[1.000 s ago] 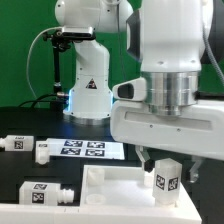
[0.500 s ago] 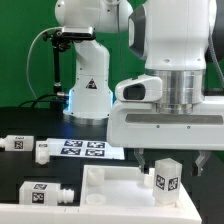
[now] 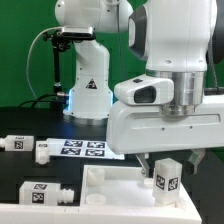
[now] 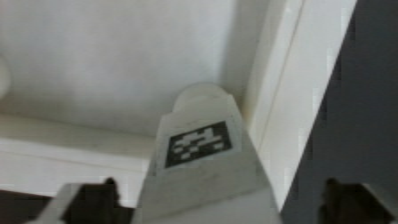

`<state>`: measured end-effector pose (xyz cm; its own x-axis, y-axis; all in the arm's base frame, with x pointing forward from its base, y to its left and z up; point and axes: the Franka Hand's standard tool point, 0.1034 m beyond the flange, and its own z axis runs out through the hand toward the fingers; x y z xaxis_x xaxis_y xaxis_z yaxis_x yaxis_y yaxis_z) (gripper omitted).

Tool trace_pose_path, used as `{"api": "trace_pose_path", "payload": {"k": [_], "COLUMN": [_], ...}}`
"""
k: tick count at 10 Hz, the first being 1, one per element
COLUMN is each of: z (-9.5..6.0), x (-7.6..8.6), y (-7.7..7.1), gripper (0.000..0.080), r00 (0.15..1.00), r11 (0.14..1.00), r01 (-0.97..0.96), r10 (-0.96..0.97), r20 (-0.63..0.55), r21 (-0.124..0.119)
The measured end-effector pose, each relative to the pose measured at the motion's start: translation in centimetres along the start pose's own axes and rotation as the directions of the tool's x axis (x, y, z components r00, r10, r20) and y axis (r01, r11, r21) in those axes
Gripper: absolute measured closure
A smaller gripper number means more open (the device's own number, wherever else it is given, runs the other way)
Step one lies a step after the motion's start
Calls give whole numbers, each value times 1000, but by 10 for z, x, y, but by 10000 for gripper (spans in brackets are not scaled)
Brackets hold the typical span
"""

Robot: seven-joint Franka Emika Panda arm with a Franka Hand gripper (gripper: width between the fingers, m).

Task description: Assemble one leg

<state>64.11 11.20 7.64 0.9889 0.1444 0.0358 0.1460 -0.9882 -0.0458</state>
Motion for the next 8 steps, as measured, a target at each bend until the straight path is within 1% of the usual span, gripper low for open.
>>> {"api": "trace_pose_path", "payload": {"k": [1, 2, 3, 4, 5, 6, 7, 8], "z": [0, 0, 0, 1, 1, 1, 1, 1], "x": [0, 0, 0, 0, 0, -1, -1, 0], "y": [0, 0, 0, 0, -1, -2, -3, -1], "gripper": [355, 516, 514, 514, 514, 514, 514, 514], "r00": [997, 990, 982, 950, 898, 798, 663, 497], "r11": [997, 990, 982, 950, 899, 798, 663, 498], "r01": [-80, -141, -189, -312, -439, -602, -748, -867], "r10": [80, 141, 189, 312, 439, 601, 747, 867], "r20": [0, 0, -2, -12, -23, -34, -41, -36], "r21": [1, 1, 1, 0, 2, -10, -11, 8]}}
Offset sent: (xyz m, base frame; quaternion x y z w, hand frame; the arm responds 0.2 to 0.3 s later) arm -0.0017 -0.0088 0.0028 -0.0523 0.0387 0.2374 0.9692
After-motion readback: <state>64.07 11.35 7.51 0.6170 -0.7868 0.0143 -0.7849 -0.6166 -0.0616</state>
